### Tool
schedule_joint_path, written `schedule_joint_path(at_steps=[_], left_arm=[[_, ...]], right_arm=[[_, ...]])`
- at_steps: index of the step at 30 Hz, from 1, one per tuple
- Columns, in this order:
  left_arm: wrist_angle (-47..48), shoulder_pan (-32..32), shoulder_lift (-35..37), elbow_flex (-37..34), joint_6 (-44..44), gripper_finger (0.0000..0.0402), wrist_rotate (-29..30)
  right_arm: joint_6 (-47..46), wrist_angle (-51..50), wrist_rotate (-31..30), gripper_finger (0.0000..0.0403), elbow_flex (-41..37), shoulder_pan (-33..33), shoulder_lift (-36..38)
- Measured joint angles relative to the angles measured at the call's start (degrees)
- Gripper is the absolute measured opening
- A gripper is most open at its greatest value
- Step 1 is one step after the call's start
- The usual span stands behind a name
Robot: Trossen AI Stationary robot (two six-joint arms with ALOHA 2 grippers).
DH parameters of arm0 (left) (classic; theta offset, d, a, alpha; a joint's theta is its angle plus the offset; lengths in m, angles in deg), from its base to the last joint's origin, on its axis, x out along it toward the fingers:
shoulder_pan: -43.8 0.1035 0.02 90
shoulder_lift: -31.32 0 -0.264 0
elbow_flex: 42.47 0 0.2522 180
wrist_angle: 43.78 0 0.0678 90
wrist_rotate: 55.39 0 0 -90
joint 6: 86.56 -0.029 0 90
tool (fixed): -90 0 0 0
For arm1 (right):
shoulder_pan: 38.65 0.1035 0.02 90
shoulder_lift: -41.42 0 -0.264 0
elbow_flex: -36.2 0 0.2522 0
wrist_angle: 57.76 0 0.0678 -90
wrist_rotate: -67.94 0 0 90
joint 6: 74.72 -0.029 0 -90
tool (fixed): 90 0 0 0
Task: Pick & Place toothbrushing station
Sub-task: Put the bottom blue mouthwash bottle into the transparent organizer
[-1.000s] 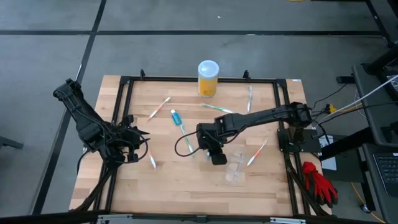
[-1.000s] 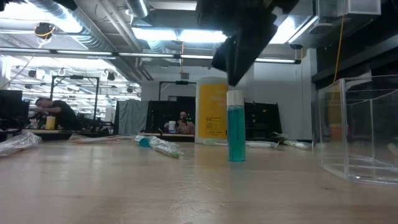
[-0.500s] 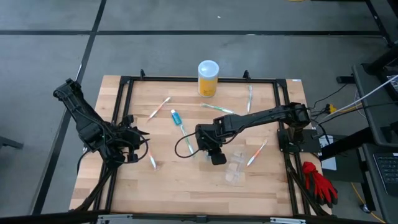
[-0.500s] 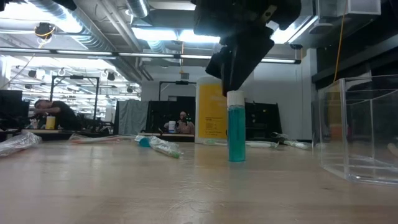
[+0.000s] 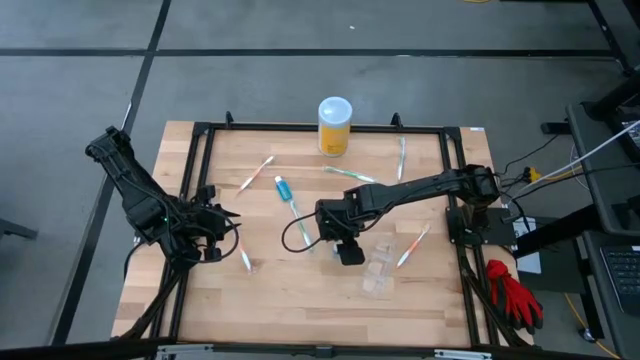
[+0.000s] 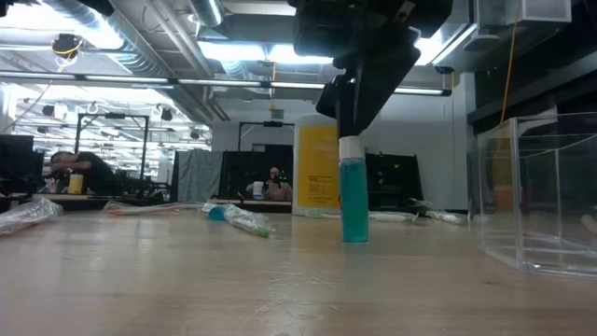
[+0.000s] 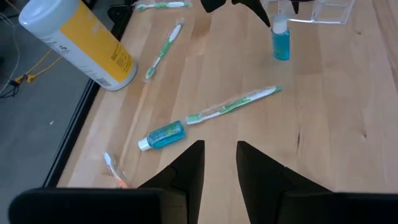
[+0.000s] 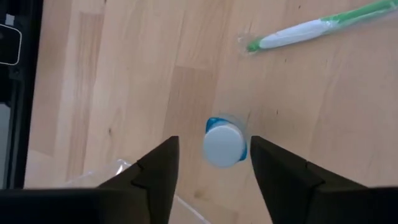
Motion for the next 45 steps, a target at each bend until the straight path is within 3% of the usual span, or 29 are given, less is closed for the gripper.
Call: schedule_joint_path(at_steps=[27,39,45], left_arm=[[-0.2,0.0,0.0,0.0,0.1,0.0090,-1.7],[-0.3,0.0,0.0,0.0,0.6,0.0090,-2.1],[-0.9,0.0,0.0,0.0,0.6,0.0090,-2.1]], right_arm=[[2.6,2.7,-1.6,0.0188,-1.9,1.0,-0.4],[4.3,3.0,-1.7,0.0096,-1.9,1.0,-0.4],[3.2,2.7,-4.6,0.0095,-1.9,1.1,0.0]])
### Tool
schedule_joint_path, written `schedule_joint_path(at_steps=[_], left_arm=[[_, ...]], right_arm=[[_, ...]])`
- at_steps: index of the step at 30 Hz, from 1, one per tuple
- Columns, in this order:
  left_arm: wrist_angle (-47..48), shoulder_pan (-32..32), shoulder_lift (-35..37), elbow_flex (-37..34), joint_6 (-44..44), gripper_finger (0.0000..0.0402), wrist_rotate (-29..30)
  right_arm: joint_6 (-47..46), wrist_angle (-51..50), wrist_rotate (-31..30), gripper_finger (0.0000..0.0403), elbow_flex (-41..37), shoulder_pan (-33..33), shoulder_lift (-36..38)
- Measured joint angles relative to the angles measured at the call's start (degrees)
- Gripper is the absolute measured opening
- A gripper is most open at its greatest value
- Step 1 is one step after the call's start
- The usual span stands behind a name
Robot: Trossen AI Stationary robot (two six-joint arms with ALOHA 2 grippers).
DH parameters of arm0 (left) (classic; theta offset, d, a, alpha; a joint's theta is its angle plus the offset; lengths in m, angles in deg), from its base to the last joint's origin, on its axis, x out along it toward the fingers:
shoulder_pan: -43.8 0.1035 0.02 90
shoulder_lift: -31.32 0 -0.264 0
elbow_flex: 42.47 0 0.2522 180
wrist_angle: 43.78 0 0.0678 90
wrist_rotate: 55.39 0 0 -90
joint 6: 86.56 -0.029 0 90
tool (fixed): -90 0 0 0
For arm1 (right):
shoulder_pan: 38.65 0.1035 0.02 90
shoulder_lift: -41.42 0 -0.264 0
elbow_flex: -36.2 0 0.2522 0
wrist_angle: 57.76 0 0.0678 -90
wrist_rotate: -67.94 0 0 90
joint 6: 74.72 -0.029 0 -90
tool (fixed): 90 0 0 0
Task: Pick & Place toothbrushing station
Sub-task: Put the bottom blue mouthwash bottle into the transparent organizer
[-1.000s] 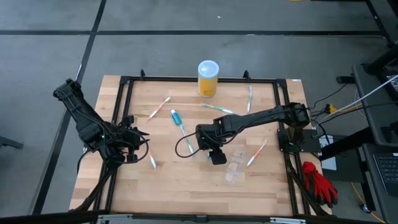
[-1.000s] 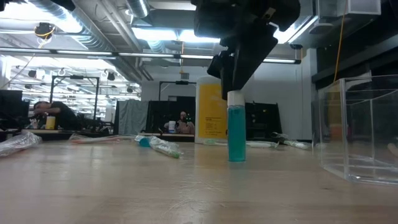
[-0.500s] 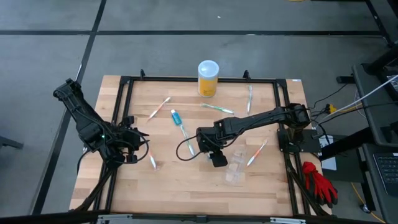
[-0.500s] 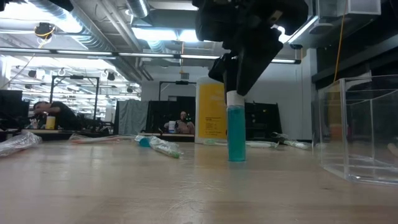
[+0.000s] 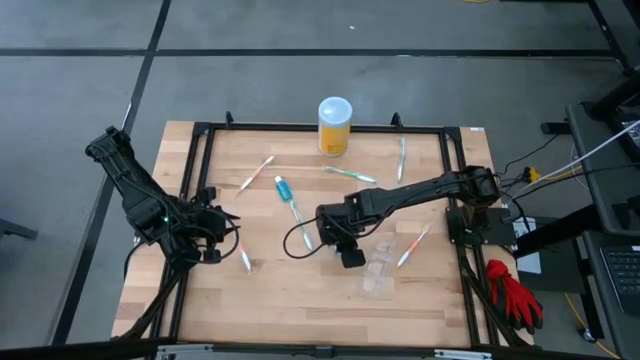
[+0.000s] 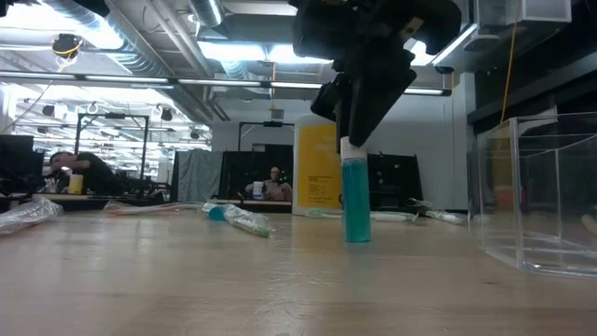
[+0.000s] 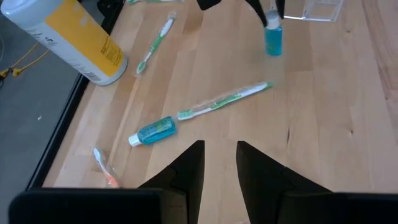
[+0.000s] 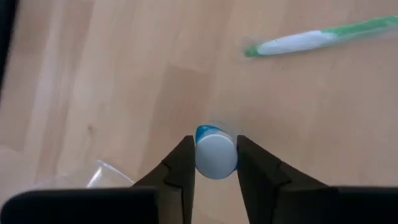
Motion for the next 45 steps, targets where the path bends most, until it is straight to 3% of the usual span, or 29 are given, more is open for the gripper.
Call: schedule_joint_path(at_steps=[11,15,19,28,45], left_arm=[[-1.3,0.0,0.0,0.0,6.6,0.0090,3.9],[-1.3,0.0,0.1,0.0,9.4,0.0090,5.8],[-1.3,0.6,0.1,0.0,10.5,0.0090,6.8],[-7.5,3.8,0.1,0.0,6.3,0.0090,6.5],[-17.1,11.2,0.1,0.0,-2.3,0.0090,1.1]], right_arm=[[-7.5,-17.1,-4.2,0.0093,10.8,1.1,9.9],[-11.9,-21.7,-5.2,0.0102,7.5,6.1,16.2],[-16.2,-19.2,-8.8,0.0104,1.8,12.1,21.2],[-22.7,-16.2,-17.7,0.0104,-5.4,20.7,23.8],[-24.6,-7.0,-18.6,0.0105,-17.6,24.6,23.7]])
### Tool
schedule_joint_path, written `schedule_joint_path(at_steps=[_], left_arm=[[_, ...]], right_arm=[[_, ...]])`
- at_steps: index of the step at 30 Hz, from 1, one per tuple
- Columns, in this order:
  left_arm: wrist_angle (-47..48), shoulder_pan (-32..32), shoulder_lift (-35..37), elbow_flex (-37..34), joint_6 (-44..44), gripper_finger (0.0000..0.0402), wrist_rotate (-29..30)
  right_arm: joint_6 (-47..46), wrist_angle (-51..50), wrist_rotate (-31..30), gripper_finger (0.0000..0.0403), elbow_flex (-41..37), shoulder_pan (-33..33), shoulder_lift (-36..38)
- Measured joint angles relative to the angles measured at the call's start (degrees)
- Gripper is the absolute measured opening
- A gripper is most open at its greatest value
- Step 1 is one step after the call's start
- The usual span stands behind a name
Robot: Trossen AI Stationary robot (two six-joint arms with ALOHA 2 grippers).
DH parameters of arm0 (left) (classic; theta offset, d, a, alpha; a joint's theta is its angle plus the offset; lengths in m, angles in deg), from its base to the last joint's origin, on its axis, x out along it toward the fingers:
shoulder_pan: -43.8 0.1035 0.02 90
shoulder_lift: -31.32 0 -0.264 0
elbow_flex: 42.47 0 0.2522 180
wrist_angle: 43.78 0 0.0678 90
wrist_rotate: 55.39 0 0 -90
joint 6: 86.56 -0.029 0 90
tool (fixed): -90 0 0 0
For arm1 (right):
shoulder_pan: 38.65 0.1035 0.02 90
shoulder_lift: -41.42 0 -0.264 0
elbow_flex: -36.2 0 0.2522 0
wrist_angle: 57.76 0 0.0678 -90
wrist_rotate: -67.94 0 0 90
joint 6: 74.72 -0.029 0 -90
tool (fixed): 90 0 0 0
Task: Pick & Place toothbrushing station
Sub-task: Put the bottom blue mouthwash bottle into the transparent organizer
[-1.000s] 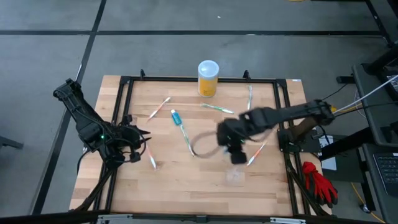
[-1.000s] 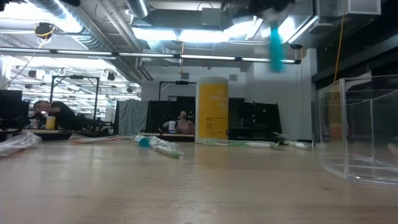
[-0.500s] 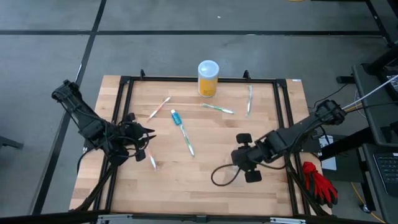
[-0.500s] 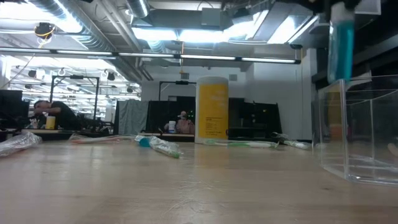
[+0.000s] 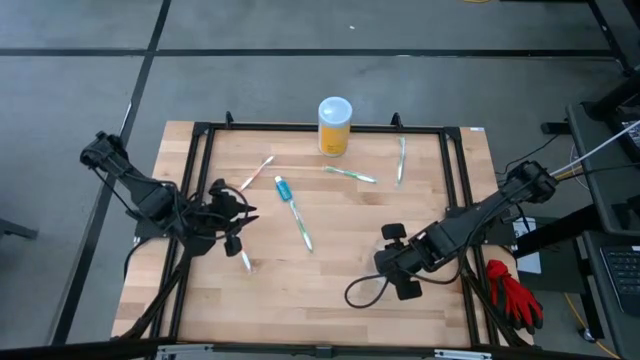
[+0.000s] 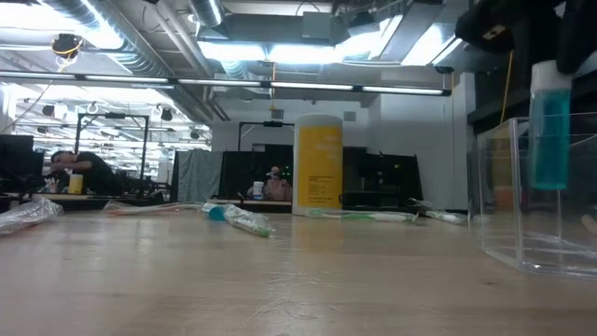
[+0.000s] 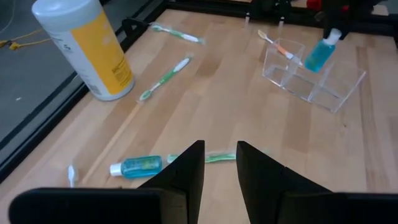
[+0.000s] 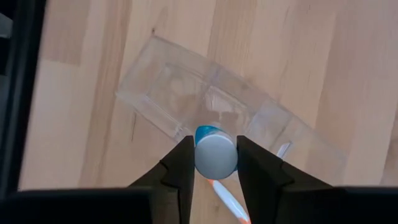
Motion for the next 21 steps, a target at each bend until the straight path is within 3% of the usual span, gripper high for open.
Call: schedule_joint_path(at_steps=[21], left_arm=[[-0.5,2.5,0.0,0.0,-2.4,0.0090,-2.7]], right_arm=[[0.6,6.9,2.9,0.0104,-6.8,-2.3,0.9]])
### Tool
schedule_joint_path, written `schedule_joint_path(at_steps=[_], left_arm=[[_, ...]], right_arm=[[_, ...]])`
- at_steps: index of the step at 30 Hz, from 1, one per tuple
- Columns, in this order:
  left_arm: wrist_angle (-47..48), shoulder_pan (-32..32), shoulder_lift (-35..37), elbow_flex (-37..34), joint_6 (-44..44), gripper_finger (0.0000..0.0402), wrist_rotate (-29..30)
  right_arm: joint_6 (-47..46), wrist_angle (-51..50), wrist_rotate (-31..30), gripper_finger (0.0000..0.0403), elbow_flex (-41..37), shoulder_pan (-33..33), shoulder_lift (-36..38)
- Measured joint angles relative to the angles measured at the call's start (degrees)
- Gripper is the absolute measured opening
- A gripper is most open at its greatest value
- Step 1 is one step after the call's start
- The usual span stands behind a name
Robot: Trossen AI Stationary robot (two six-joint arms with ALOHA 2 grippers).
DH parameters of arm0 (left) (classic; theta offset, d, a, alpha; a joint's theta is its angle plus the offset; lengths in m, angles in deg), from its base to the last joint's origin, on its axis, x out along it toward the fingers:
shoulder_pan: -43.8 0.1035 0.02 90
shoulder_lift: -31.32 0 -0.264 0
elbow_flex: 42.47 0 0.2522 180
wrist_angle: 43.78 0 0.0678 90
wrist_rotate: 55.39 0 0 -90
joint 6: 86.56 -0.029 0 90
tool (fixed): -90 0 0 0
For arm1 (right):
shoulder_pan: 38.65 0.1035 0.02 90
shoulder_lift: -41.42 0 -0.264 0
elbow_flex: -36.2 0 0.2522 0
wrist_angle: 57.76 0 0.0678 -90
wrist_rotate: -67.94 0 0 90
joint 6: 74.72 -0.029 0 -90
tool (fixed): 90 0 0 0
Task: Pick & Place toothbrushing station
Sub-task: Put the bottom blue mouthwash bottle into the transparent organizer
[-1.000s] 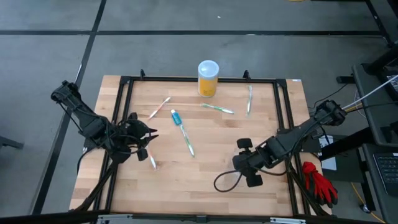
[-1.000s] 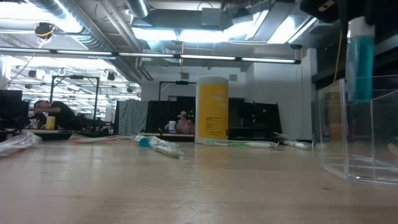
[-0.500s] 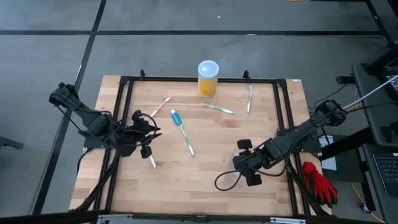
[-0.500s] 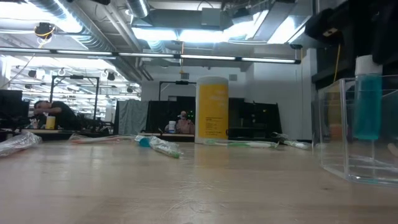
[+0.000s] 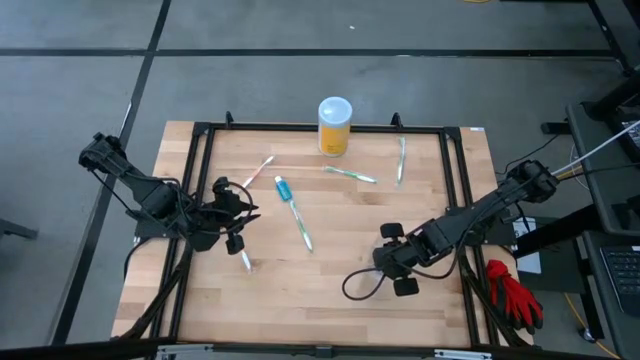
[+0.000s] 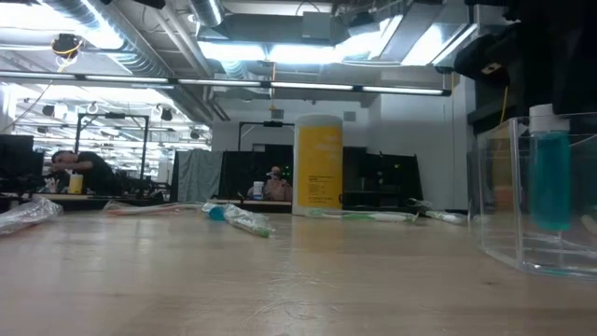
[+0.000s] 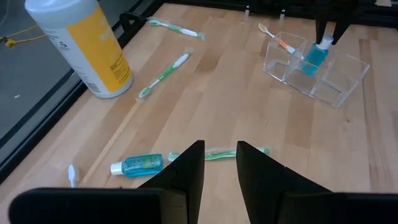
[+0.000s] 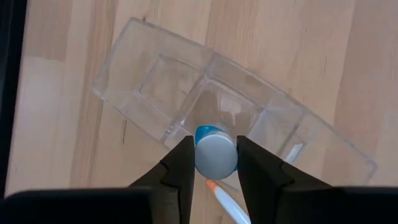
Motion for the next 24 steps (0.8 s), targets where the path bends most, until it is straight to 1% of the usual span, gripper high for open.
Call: schedule_joint_path(at_steps=[9,19,24], left_arm=[[0.0,0.0,0.0,0.0,0.2,0.0090,0.0],[0.0,0.0,0.0,0.0,0.2,0.0090,-0.8],[0.0,0.0,0.0,0.0,0.6,0.0090,-0.8]], right_arm=[[-1.7,4.5,1.5,0.0105,-3.1,0.0,0.1],[-1.9,4.7,0.6,0.0105,-3.2,0.0,0.1],[-1.9,4.7,0.2,0.0118,-3.2,0.0,0.0]])
